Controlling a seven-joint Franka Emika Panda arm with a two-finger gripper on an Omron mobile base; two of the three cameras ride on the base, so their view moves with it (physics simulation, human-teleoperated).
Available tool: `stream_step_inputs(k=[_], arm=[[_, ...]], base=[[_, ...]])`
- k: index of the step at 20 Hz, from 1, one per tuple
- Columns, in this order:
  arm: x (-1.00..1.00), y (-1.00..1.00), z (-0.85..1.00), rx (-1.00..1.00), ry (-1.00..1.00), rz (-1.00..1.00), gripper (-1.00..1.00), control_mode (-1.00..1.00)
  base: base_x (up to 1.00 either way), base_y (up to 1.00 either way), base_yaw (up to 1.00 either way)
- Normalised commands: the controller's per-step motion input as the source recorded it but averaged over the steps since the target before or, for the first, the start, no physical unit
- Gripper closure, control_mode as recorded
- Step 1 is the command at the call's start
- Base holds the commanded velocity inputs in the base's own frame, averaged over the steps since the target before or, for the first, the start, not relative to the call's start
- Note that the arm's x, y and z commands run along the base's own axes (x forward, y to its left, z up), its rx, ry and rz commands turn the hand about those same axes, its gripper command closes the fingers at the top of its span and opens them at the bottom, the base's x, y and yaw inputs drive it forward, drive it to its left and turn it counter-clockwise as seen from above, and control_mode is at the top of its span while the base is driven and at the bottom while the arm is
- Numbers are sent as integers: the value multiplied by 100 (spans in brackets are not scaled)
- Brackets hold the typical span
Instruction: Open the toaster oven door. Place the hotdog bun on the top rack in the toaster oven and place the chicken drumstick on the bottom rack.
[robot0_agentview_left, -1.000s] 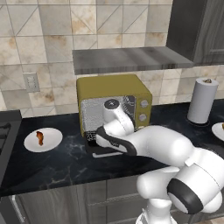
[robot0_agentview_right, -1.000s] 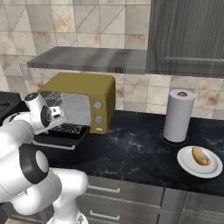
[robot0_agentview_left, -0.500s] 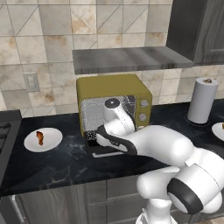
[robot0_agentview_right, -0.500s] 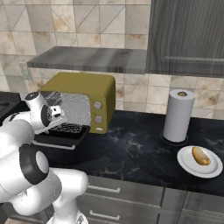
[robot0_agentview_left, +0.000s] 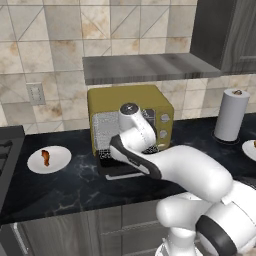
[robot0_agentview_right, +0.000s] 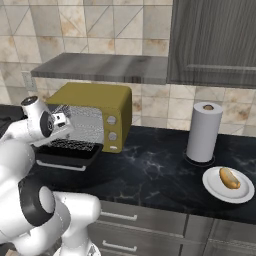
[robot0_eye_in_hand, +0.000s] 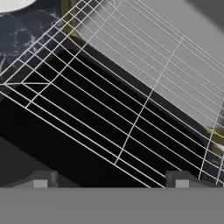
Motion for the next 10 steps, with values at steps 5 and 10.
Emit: stream_step_inputs(k=[5,10], arm=[[-26,-2,44,0,0,-6,-100,-100],[-33,-4,36,8,0,-9,-100,-100]], base=[[0,0,0],[0,0,0]])
